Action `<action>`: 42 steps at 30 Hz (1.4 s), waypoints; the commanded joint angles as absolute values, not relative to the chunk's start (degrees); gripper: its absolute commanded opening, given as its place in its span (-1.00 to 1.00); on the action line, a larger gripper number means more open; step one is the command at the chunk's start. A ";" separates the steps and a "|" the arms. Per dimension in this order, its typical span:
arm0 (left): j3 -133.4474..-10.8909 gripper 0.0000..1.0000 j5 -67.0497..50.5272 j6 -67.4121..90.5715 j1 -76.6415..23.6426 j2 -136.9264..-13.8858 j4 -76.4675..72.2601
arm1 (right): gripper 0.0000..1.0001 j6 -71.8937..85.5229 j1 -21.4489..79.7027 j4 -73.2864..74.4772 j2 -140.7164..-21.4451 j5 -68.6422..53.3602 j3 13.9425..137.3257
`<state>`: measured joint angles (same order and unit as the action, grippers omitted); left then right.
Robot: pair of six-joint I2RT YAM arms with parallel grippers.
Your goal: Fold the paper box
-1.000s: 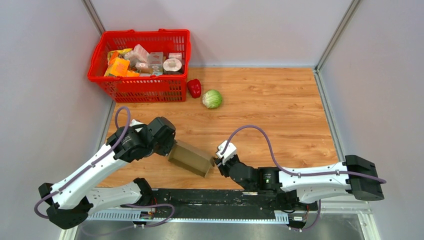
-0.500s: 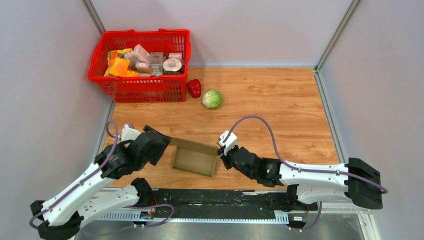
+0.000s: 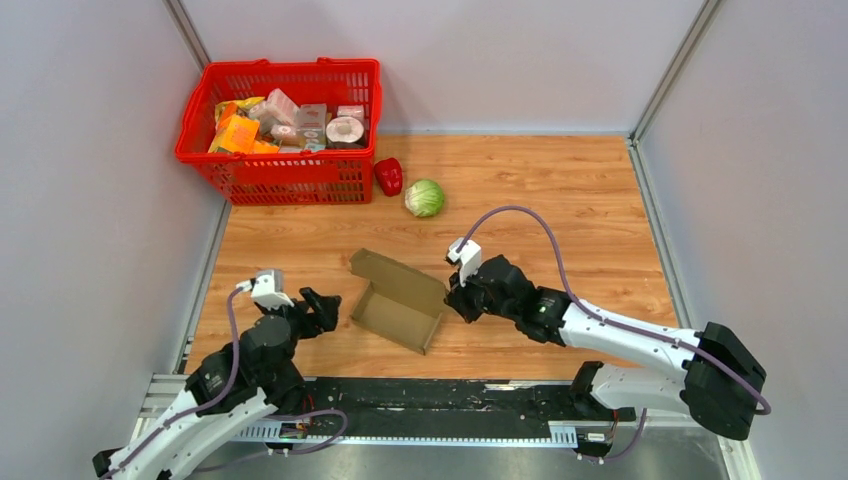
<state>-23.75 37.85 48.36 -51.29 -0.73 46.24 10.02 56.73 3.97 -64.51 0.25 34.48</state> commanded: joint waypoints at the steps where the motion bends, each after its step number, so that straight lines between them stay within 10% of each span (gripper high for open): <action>1: -26.08 0.69 33.49 36.39 -51.15 -9.59 36.12 | -1.00 10.37 53.70 7.72 -64.69 -6.41 38.05; 10: -28.49 0.43 32.09 24.00 -47.56 -28.29 24.53 | -1.00 10.99 49.23 13.62 -64.95 -6.76 40.95; 20: -20.21 0.42 2.21 17.85 -33.93 -36.29 -4.38 | -1.00 9.84 44.65 11.51 -66.35 -13.53 41.04; 42: -20.66 0.33 -8.88 9.41 -27.42 -50.45 -14.77 | -1.00 9.40 42.54 9.58 -68.20 -18.55 41.57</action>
